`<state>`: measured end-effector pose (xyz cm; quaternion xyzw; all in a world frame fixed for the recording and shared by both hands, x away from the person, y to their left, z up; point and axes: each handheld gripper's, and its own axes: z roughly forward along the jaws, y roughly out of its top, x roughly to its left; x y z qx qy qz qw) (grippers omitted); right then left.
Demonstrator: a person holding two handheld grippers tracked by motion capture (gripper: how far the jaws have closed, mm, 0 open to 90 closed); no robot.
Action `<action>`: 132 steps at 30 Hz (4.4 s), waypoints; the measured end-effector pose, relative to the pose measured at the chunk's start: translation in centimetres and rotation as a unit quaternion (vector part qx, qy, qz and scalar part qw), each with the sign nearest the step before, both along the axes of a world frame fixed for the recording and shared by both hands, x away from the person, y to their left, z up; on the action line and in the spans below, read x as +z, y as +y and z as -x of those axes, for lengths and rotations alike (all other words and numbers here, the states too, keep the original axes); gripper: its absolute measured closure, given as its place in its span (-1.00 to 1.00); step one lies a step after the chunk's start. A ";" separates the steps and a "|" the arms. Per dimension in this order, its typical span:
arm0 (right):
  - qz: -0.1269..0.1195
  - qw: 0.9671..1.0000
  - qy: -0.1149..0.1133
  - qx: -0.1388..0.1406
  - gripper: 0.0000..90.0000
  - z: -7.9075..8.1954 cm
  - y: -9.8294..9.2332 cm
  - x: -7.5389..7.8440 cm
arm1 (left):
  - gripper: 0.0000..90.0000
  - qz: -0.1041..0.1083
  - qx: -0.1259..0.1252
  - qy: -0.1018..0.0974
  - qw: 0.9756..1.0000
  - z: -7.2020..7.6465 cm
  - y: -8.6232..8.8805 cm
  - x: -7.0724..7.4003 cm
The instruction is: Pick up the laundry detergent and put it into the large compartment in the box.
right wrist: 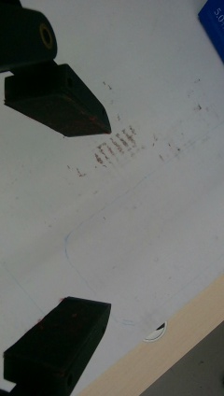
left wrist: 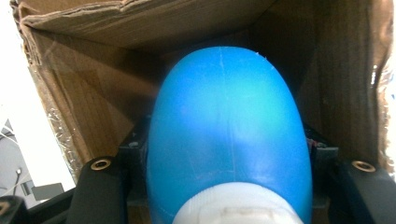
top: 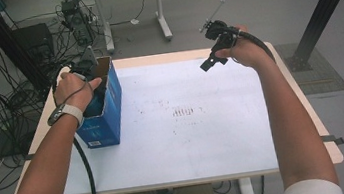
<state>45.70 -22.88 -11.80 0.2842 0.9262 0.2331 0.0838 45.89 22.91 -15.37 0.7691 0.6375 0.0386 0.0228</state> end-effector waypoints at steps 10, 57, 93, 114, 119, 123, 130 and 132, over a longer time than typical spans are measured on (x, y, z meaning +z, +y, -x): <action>0.002 1.000 0.001 0.000 -0.73 -0.1 0.1 0.0 | -0.16 -0.004 -0.002 0.001 1.000 -0.1 0.0 -0.1; 0.001 1.000 0.000 -0.001 -0.73 -0.2 -0.1 -0.1 | -0.16 -0.006 -0.001 0.013 1.000 -0.9 0.0 -0.2; 0.001 1.000 0.000 -0.002 -0.73 -0.1 -0.3 0.0 | -0.16 -0.007 -0.002 0.013 1.000 -0.8 -0.1 -0.2; 0.002 1.000 0.001 -0.004 -0.73 -0.1 -0.3 0.0 | -0.16 -0.007 -0.002 0.015 1.000 -0.9 -0.1 -0.2; 0.001 1.000 0.001 -0.002 -0.73 -0.2 -0.3 0.0 | -0.16 -0.008 -0.002 0.015 1.000 -0.8 -0.1 -0.2; 0.002 1.000 0.001 -0.004 -0.73 -0.1 -0.3 0.0 | -0.16 -0.009 -0.002 0.016 1.000 -0.9 -0.2 -0.2; 0.002 1.000 0.001 -0.003 -0.73 -0.1 -0.2 0.0 | -0.16 -0.009 -0.002 0.016 1.000 -0.9 -0.2 -0.2; 0.001 1.000 0.000 -0.002 -0.73 -0.1 -0.3 0.0 | -0.16 -0.008 -0.002 0.016 1.000 -0.9 -0.1 -0.2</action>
